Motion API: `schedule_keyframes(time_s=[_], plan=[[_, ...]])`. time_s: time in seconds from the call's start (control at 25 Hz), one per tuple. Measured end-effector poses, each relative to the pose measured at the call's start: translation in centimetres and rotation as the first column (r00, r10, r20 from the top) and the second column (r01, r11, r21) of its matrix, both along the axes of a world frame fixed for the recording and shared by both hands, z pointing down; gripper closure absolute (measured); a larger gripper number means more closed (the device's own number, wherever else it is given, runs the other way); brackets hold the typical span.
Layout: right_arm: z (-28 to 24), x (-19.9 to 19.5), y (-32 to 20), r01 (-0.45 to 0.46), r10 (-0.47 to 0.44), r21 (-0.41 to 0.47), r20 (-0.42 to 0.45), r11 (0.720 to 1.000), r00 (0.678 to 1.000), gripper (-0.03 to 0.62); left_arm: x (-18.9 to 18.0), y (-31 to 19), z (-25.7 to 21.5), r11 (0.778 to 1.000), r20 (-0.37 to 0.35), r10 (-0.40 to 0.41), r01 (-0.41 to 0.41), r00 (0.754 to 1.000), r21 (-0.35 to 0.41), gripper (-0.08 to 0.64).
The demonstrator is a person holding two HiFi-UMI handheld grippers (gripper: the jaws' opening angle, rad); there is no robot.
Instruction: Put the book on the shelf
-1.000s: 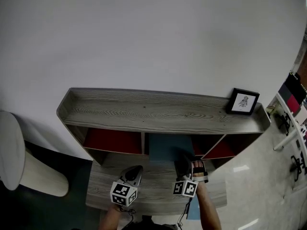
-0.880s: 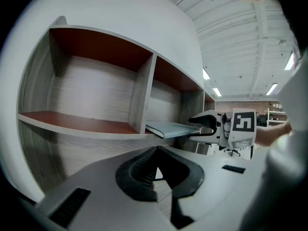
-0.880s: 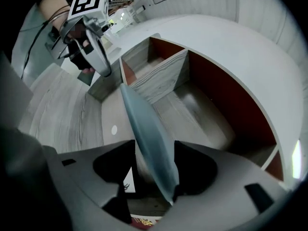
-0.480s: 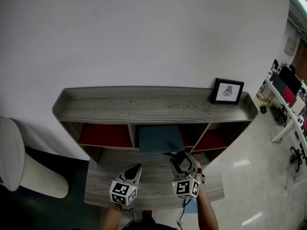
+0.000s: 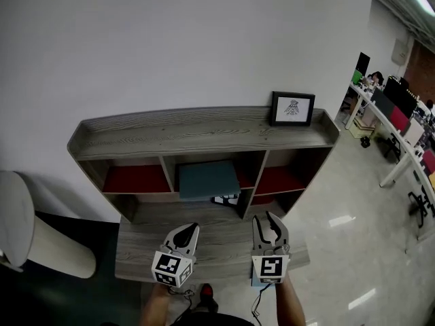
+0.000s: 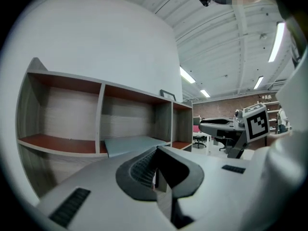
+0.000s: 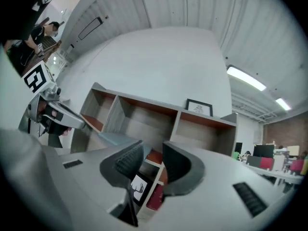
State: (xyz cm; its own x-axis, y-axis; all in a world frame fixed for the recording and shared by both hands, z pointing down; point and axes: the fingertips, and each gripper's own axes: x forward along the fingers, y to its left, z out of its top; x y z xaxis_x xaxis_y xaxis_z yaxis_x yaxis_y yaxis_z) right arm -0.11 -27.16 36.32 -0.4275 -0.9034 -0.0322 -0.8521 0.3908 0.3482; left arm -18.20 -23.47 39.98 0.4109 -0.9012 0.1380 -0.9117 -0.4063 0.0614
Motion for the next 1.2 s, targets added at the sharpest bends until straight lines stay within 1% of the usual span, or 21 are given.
schedule_keyframes(time_s=[0.16, 0.24, 0.32, 0.44, 0.68, 1.0, 1.2], plan=[[-0.1, 3.6, 3.0, -0.052, 0.056, -0.034, 0.128, 0.998, 0.990, 0.494, 2.4, 2.1, -0.8, 1.000, -0.003, 0.009, -0.009, 1.000, 0.015, 0.554], [0.1, 5.4, 4.6, -0.072, 0.079, -0.049, 0.169, 0.996, 0.982, 0.513, 3.8, 3.3, -0.9, 1.000, 0.001, 0.014, -0.014, 1.000, 0.021, 0.554], [0.4, 6.9, 6.2, -0.082, 0.092, -0.061, 0.190, 0.995, 0.978, 0.543, 5.1, 4.6, -1.1, 1.000, 0.004, 0.020, -0.020, 1.000, 0.024, 0.554], [0.9, 8.8, 8.7, -0.086, 0.099, -0.075, 0.201, 0.993, 0.974, 0.562, 7.0, 6.8, -1.1, 0.999, 0.006, 0.026, -0.026, 1.000, 0.026, 0.554], [2.4, 11.6, 13.4, -0.068, 0.087, -0.104, 0.191, 0.992, 0.978, 0.565, 10.2, 11.3, -0.9, 0.999, 0.014, 0.027, -0.027, 1.000, 0.028, 0.554], [3.1, 14.3, 19.6, -0.060, 0.076, -0.090, 0.178, 0.994, 0.981, 0.565, 14.0, 17.1, -1.4, 0.997, 0.054, 0.047, -0.051, 0.997, 0.064, 0.554], [4.2, 15.2, 22.8, -0.042, 0.060, -0.111, 0.160, 0.993, 0.985, 0.565, 16.0, 20.2, -1.3, 0.996, 0.040, 0.055, -0.057, 0.998, 0.064, 0.554]])
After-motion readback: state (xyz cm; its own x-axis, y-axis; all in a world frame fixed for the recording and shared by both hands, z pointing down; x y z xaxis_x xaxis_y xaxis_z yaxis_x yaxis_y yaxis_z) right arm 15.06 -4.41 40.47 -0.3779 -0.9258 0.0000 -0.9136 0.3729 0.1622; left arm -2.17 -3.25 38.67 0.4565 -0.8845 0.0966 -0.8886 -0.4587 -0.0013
